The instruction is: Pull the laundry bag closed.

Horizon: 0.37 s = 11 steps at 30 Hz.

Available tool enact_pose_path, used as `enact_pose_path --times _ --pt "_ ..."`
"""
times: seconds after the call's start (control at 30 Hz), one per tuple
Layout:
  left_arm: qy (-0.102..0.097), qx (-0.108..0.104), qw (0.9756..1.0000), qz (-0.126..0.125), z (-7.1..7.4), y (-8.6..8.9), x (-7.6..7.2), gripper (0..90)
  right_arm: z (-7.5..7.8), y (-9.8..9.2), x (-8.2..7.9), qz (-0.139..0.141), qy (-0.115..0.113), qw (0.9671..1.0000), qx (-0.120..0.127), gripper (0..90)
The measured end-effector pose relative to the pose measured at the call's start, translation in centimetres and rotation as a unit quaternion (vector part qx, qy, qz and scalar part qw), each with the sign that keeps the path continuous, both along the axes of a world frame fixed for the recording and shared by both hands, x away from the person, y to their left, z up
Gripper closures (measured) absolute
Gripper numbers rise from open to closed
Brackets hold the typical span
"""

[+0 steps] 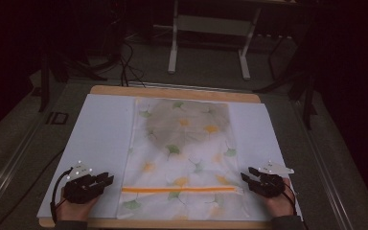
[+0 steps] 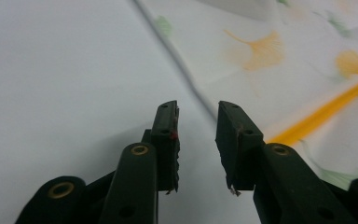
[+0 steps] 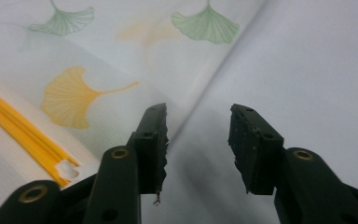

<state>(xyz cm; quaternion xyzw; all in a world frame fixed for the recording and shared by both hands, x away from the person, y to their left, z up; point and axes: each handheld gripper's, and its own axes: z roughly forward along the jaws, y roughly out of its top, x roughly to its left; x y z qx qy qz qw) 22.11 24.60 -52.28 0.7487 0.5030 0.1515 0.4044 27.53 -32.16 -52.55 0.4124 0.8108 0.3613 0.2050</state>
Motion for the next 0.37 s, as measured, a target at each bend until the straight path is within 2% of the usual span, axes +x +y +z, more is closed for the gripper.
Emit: enact_pose_path --times 0.13,0.27,0.33,0.37 --pt "-0.004 0.01 0.9997 0.022 -0.17 0.43 0.23 65.5 -0.61 0.01 0.06 -0.007 0.01 0.9999 -0.009 55.6" --pt "-0.01 0.016 0.9985 0.051 -0.33 0.85 0.59 58.1 -0.9 0.2 0.43 -0.014 0.016 0.9997 -0.01 55.6" --pt "-0.014 0.024 0.9971 0.071 -0.4 1.02 1.08 54.4 -0.91 0.4 0.78 -0.019 0.018 0.9996 -0.009 55.2" --pt "-0.014 0.024 0.9971 0.071 -0.4 1.02 1.08 52.0 -0.86 0.52 0.99 -0.02 0.018 0.9996 -0.007 54.1"
